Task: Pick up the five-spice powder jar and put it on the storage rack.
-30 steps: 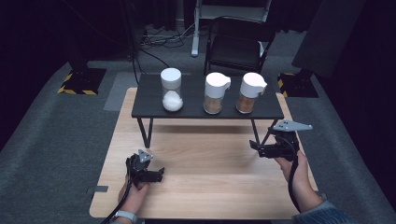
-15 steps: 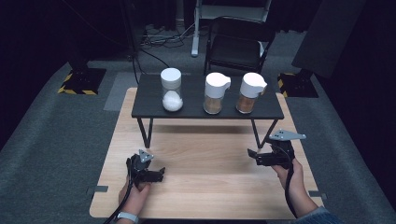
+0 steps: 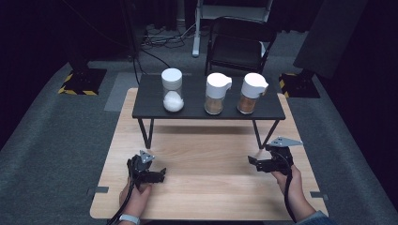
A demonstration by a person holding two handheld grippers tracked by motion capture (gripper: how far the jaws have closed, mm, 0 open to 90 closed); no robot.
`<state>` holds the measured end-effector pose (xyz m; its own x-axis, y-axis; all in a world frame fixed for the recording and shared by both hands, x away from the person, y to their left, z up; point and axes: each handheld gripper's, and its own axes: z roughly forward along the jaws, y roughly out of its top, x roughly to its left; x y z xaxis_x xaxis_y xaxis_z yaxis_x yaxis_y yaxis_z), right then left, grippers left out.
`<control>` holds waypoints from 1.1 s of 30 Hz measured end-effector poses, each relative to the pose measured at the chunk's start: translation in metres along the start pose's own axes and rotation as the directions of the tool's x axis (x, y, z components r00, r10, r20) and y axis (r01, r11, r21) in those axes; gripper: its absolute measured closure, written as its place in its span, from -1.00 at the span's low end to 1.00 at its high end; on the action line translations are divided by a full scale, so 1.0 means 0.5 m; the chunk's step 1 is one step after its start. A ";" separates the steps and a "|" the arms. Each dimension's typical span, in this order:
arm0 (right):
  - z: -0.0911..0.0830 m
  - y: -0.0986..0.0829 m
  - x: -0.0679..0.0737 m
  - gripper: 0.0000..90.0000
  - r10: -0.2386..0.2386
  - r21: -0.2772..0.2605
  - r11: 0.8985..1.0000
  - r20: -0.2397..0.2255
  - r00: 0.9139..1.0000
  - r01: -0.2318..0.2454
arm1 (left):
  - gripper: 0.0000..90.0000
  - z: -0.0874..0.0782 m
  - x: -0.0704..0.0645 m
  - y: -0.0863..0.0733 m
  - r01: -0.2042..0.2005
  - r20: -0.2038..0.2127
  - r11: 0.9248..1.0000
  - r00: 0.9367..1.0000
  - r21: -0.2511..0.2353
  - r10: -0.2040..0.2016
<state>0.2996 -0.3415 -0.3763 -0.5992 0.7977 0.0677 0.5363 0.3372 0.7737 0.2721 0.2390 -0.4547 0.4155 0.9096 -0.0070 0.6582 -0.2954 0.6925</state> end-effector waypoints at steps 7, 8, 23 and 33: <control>0.024 -0.024 0.001 -0.85 -0.008 0.027 1.000 0.010 1.000 0.008 | -1.00 0.001 0.000 0.001 0.004 0.003 1.000 1.000 0.002 -0.004; 0.027 -0.027 0.001 -0.85 -0.011 0.031 0.999 0.012 1.000 0.011 | -1.00 0.000 0.000 0.001 0.004 0.002 1.000 1.000 0.002 -0.004; 0.057 -0.055 -0.001 -0.85 -0.019 0.083 0.996 0.028 0.999 0.016 | -1.00 0.001 0.000 0.001 0.004 0.003 1.000 1.000 0.001 -0.004; 0.077 -0.062 0.001 -0.85 -0.018 0.120 0.993 0.040 0.999 0.013 | -1.00 0.001 0.000 0.001 0.003 0.004 1.000 1.000 0.001 -0.003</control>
<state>0.3053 -0.3322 -0.4246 -0.5842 0.8111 0.0287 0.5960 0.4048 0.6935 0.2727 0.2387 -0.4547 0.4155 0.9095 -0.0119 0.6601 -0.2926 0.6918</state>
